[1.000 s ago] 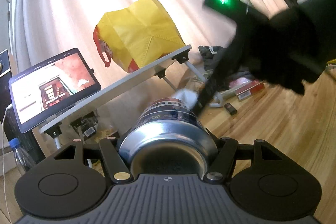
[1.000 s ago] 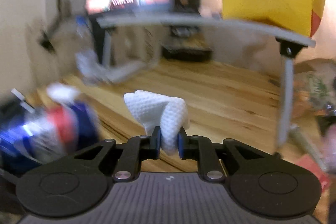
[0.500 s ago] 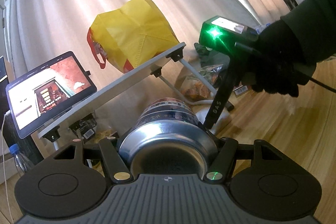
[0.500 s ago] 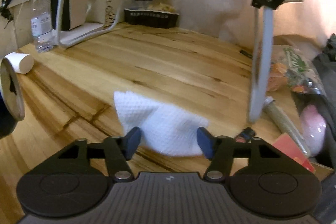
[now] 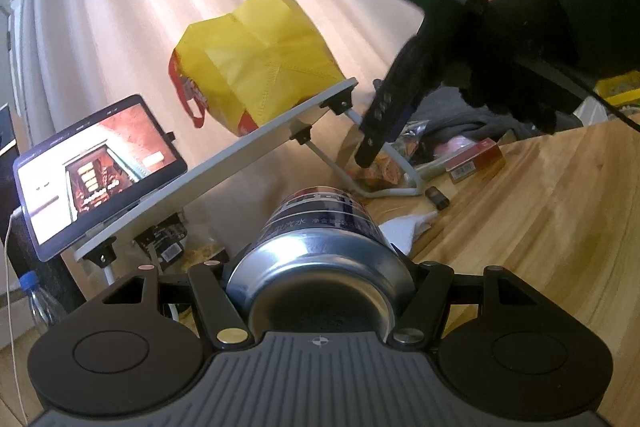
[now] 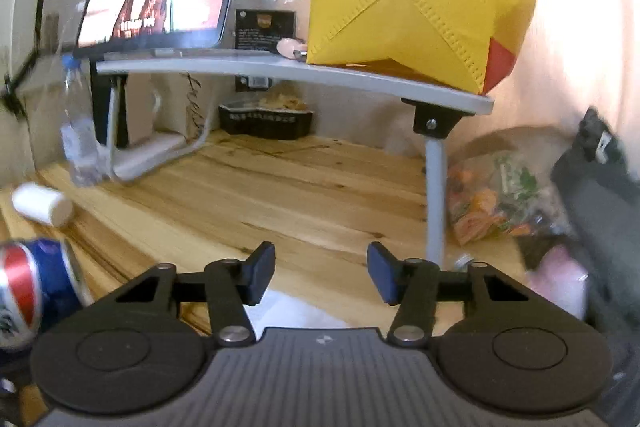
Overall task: Clean container
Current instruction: 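Grasp the can body with the right gripper and turn it while the left gripper holds it, then open the right gripper off the can and move it to the towel, then grasp the white paper towel from the table with the right gripper, then wipe the can's bottom rim with the towel in the right gripper, then keep wiping around the can's bottom with the towel in the right gripper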
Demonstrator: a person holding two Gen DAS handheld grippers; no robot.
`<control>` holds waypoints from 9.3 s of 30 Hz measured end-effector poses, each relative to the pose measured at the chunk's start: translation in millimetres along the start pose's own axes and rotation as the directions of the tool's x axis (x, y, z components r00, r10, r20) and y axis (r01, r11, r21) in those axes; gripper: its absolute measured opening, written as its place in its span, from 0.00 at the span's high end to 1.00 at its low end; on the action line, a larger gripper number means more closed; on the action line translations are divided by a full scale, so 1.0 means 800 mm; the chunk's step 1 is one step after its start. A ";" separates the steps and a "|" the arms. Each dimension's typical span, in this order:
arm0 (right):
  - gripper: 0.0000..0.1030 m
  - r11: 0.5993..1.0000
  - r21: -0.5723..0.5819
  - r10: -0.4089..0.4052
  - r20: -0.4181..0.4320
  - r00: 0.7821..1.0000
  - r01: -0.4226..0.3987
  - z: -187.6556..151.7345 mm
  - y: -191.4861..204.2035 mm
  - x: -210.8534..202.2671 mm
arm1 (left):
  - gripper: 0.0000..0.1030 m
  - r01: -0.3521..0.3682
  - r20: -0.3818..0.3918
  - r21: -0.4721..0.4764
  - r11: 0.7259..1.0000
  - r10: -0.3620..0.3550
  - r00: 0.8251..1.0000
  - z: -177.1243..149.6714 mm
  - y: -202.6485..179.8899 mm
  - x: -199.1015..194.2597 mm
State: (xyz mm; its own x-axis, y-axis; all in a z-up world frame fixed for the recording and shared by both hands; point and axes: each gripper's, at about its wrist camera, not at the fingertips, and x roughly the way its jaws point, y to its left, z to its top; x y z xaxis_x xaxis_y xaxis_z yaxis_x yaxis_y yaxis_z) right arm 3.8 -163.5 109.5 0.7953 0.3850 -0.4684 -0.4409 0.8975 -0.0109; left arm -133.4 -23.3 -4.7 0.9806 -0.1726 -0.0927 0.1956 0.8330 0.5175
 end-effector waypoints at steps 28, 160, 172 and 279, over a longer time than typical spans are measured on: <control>0.30 0.650 0.595 0.498 0.137 0.856 -0.473 -0.092 0.019 -0.016 | 0.32 0.080 -0.121 -0.064 0.995 -0.087 0.989 0.020 -0.004 0.012; 0.88 0.915 -0.377 0.135 -0.055 0.989 -0.145 0.001 0.089 -0.007 | 0.35 0.069 -0.203 -0.326 0.943 -0.141 0.969 0.005 0.048 0.050; 0.88 0.812 -0.432 0.334 -0.207 0.919 -0.393 -0.003 0.150 -0.044 | 0.35 0.090 -0.174 -0.153 0.984 -0.116 0.978 0.018 0.014 0.037; 0.87 0.942 -0.230 0.221 -0.124 0.967 -0.245 -0.020 0.089 -0.011 | 0.35 0.053 -0.112 -0.292 0.955 -0.089 0.990 0.013 0.042 0.019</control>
State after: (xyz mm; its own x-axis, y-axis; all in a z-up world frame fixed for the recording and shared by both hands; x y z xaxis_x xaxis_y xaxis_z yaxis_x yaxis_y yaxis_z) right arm -41.1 -106.3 98.7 0.6199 0.5442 -0.5653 -0.7059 0.7014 -0.0988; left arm -111.8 -3.3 20.5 0.9544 -0.1859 -0.2335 0.2419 0.9399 0.2408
